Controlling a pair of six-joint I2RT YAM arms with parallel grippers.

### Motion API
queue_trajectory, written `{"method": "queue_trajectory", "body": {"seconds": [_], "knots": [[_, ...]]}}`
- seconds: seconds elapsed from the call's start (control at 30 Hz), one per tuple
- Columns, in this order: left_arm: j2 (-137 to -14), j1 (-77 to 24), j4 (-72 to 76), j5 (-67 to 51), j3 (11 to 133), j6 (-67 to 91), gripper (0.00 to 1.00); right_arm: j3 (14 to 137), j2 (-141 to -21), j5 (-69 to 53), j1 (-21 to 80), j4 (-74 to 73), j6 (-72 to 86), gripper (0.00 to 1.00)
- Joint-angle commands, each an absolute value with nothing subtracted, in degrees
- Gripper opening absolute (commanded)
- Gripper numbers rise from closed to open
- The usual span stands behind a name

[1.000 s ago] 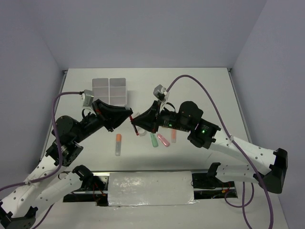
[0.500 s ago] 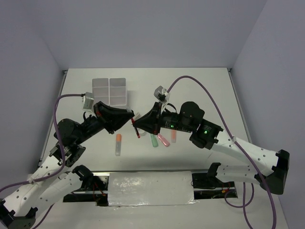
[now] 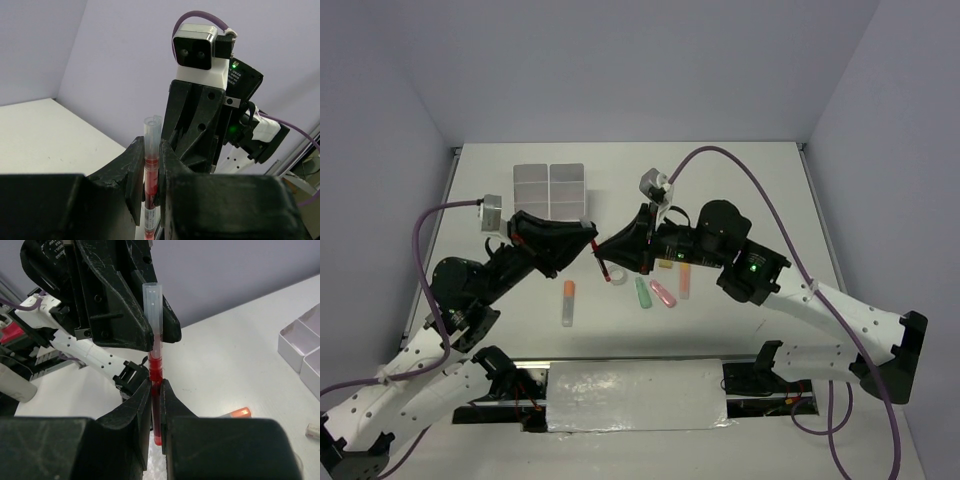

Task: Sort the stationery into containers
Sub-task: Close the pen cap on the pen.

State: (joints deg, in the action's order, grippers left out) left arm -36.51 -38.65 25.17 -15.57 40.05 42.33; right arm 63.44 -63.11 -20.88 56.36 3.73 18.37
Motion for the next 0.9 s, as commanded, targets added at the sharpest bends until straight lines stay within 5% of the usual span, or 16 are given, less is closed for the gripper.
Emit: {"method": "queue_trajectory", "body": {"seconds": [0.0, 0.47, 0.63, 0.8, 0.87], "knots": [[-37.62, -42.53, 18.55, -22.59, 37.7, 43.86, 0.0, 71.36, -64.25, -17.14, 54.5, 16.71, 16.35, 0.0], [-36.21, -45.0, 8.45, -14.25, 40.94, 37.71, 0.02, 72.08, -65.83, -26.16, 52.29, 17.49, 15.29, 0.0], [-35.68, -45.0, 3.61, -10.73, 45.52, 33.32, 0.59, 65.49, -65.57, -28.39, 52.65, 20.65, 16.52, 0.0], [-36.83, -45.0, 3.07, -10.72, 49.74, 31.2, 0.91, 64.07, -64.78, -27.78, 52.74, 19.51, 16.44, 0.0], [-36.83, -45.0, 4.04, -12.29, 50.18, 31.11, 0.94, 63.99, -64.86, -26.9, 52.73, 18.55, 15.65, 0.0]]}}
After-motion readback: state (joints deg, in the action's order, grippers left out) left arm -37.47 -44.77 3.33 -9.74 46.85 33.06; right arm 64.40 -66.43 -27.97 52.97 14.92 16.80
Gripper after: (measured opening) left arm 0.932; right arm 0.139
